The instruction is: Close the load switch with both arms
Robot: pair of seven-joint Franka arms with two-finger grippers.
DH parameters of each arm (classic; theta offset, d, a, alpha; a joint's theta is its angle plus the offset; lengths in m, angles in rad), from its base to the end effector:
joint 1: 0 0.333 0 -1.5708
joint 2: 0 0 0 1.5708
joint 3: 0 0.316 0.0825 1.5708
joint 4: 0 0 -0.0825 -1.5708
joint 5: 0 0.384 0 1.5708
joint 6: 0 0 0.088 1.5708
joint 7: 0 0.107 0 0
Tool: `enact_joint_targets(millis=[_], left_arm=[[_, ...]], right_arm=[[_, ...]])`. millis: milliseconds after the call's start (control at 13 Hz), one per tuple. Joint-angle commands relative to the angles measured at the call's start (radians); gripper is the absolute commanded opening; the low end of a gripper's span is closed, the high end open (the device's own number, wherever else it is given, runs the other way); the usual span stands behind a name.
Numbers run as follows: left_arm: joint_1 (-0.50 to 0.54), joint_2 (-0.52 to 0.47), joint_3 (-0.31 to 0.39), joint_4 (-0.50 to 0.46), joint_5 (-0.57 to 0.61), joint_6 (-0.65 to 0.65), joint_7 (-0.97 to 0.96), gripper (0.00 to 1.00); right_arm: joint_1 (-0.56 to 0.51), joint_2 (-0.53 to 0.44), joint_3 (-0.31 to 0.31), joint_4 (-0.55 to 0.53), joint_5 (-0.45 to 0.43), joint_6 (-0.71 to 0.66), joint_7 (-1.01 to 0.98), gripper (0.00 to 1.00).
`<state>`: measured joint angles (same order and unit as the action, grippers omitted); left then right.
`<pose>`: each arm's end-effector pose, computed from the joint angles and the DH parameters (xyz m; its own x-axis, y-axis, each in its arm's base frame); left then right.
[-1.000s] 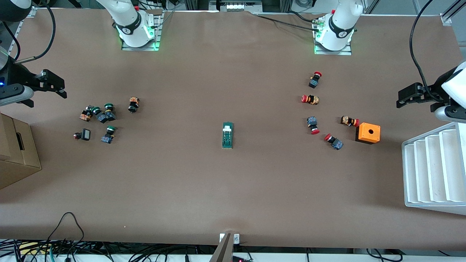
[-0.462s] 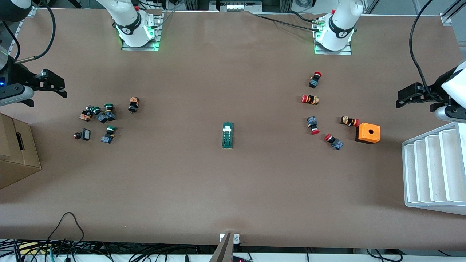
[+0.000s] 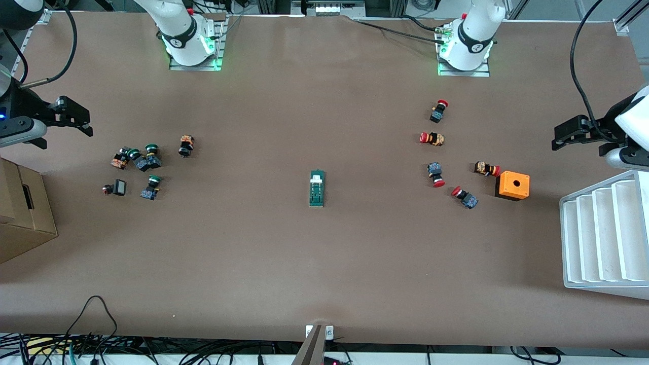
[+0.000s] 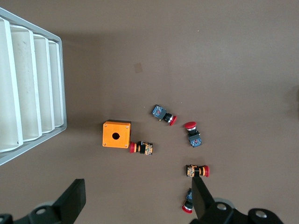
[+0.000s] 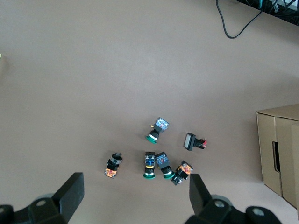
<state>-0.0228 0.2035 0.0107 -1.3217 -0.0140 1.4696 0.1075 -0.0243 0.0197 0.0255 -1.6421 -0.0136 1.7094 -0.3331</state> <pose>0.6063 -0.0097 0.6140 0.9912 -0.1208 -0.0540 -0.1200 -0.9926 0.0177 0.5716 -0.0007 0.5919 0.9432 0.3298 0.0407 0.3289 -0.9440 0.0279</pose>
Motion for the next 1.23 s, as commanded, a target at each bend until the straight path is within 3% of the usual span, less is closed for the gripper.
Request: enact_joint_targets(millis=[0, 692, 1154], left_arm=[[0.006, 0.001, 0.002, 0.01, -0.03, 0.002, 0.026, 1.0], [-0.014, 0.008, 0.0, 0.007, -0.027, 0.0, 0.012, 1.0], [-0.088, 0.016, -0.008, 0.004, -0.032, 0.011, 0.009, 1.0]], right_arm=[[0.001, 0.008, 0.004, 0.022, -0.014, -0.017, 0.006, 1.0], [0.0, 0.008, 0.004, 0.022, -0.014, -0.017, 0.008, 1.0], [-0.003, 0.008, 0.002, 0.022, -0.014, -0.016, 0.011, 1.0]])
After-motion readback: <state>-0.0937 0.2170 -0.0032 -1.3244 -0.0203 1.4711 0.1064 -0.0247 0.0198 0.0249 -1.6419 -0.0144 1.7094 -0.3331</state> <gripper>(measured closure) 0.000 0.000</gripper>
